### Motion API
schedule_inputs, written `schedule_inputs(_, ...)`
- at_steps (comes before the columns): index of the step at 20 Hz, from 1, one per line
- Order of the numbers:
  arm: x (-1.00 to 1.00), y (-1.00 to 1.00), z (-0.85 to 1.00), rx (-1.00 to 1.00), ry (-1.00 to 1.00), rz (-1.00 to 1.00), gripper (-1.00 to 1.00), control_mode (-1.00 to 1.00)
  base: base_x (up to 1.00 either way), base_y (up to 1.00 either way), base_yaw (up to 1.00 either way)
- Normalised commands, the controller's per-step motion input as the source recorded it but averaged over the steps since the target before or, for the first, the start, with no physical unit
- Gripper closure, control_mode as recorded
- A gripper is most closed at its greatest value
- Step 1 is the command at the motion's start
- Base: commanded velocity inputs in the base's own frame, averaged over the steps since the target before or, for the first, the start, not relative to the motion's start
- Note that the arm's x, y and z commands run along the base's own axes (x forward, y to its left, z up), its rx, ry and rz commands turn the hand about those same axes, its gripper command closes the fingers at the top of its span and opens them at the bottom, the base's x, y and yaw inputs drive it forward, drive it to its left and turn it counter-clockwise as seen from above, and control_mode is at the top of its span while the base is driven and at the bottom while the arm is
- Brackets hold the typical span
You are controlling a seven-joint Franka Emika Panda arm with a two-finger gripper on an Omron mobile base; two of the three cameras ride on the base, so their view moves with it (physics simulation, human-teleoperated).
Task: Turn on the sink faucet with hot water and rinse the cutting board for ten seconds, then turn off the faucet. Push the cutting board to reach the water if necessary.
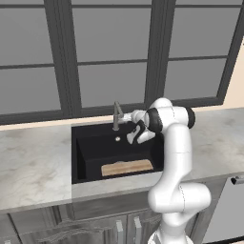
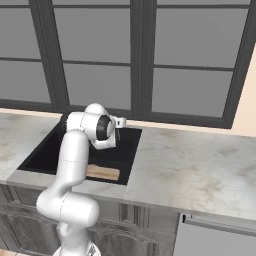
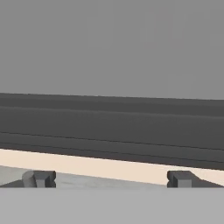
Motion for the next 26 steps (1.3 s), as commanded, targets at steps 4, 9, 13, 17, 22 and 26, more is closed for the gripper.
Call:
schedule_inputs(4,-0.14,-0.76,-0.07,0.02,0.00,0.02,-1.00,-1.00,0.00,0.00,0.00)
schedule_inputs(9,-0.17,-0.76,-0.10,0.01,0.00,0.01,-1.00,-1.00,0.00,0.00,0.00)
schedule_inputs(13,-0.16,-0.70,-0.10,0.00,0.00,0.01,-1.00,-1.00,0.00,0.00,0.00)
schedule_inputs(17,-0.18,-0.68,-0.05,0.00,0.00,0.01,-1.00,-1.00,0.00,0.00,0.00)
schedule_inputs(22,-0.08,-0.60,0.00,0.00,0.00,0.00,-1.00,-1.00,0.00,0.00,0.00)
schedule_inputs(26,-0.06,-0.57,0.00,0.00,0.00,0.00,-1.00,-1.00,0.00,0.00,0.00)
